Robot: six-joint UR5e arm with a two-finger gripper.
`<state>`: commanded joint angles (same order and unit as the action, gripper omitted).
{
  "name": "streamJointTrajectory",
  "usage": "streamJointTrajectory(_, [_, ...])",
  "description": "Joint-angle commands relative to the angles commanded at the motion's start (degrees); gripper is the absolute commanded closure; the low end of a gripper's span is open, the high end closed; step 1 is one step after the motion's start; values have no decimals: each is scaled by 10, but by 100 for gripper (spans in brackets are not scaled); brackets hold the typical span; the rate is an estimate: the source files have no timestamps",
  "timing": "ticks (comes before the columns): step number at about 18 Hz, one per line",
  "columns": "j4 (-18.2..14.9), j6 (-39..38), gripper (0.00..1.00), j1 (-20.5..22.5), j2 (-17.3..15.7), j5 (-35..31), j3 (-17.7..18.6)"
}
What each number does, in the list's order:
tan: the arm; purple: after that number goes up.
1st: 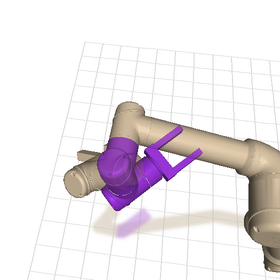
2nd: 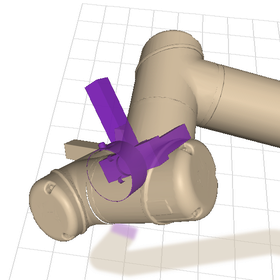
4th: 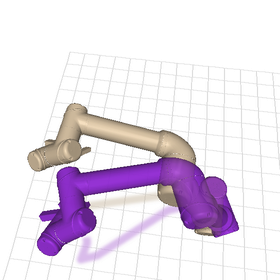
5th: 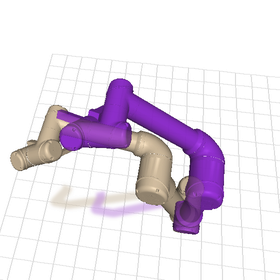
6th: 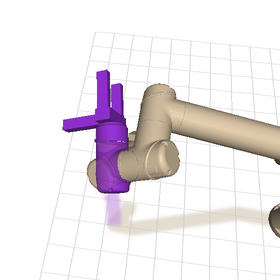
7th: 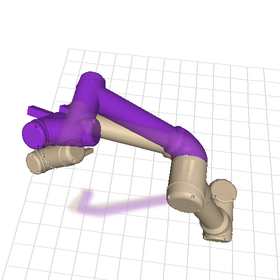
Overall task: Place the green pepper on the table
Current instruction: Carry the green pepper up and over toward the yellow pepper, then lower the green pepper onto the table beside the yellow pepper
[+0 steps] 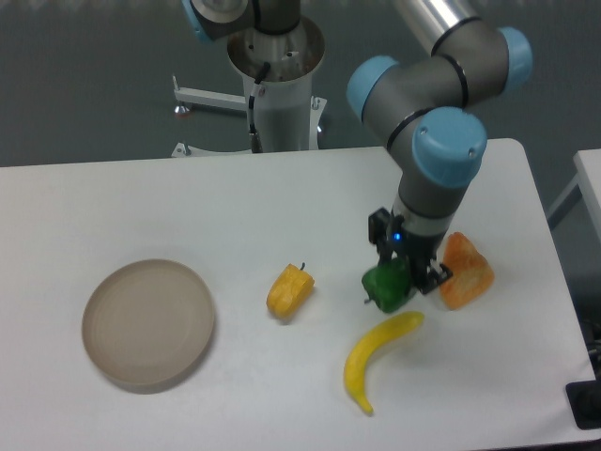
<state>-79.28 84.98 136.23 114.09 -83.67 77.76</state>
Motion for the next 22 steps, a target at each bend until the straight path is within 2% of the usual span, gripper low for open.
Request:
streamJointTrajectory(2, [6, 2, 65, 6, -17, -1, 37])
streamJointTrajectory(10, [27, 9, 66, 4, -24, 20, 90])
streamJointTrajectory(14, [28, 4, 66, -1, -26, 25, 93])
streamJointTrajectory(18, [33, 6, 66, 4, -21, 60, 103])
streamJointTrajectory(22, [41, 10, 66, 1, -14, 60, 114])
